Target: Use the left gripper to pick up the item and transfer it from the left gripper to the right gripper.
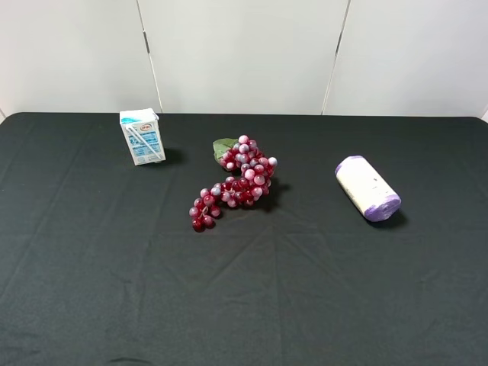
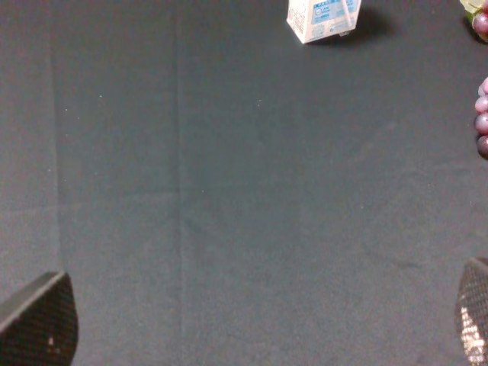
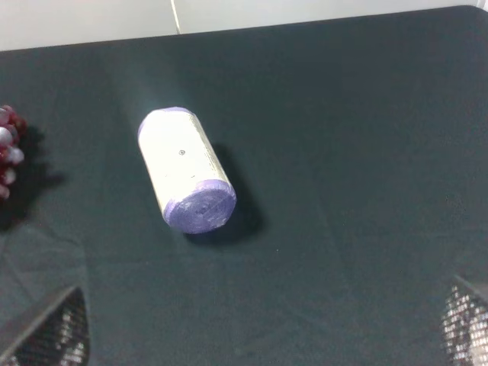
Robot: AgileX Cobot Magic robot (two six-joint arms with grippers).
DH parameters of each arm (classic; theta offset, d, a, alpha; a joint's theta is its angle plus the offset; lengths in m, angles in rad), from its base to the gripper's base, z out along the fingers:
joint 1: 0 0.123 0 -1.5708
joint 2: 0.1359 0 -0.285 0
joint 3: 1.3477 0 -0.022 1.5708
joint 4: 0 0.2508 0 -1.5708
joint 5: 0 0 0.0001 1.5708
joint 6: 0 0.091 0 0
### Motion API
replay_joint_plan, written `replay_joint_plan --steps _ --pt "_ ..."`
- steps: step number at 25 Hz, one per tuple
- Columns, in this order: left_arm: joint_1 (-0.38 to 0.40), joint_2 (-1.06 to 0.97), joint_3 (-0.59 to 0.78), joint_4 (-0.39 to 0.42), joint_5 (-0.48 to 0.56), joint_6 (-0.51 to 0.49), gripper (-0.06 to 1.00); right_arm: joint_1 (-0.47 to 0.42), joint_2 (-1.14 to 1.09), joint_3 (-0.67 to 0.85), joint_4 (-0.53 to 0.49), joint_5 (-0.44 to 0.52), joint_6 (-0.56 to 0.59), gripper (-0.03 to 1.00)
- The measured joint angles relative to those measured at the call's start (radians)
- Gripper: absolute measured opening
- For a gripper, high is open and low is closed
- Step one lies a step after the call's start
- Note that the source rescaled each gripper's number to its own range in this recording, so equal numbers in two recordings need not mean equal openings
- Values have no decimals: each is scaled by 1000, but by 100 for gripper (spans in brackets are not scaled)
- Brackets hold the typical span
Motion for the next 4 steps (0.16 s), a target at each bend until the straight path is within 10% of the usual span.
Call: replay_joint_plan --steps 4 --pt "0 0 0 0 0 0 96 0 0 0 0 0 0 100"
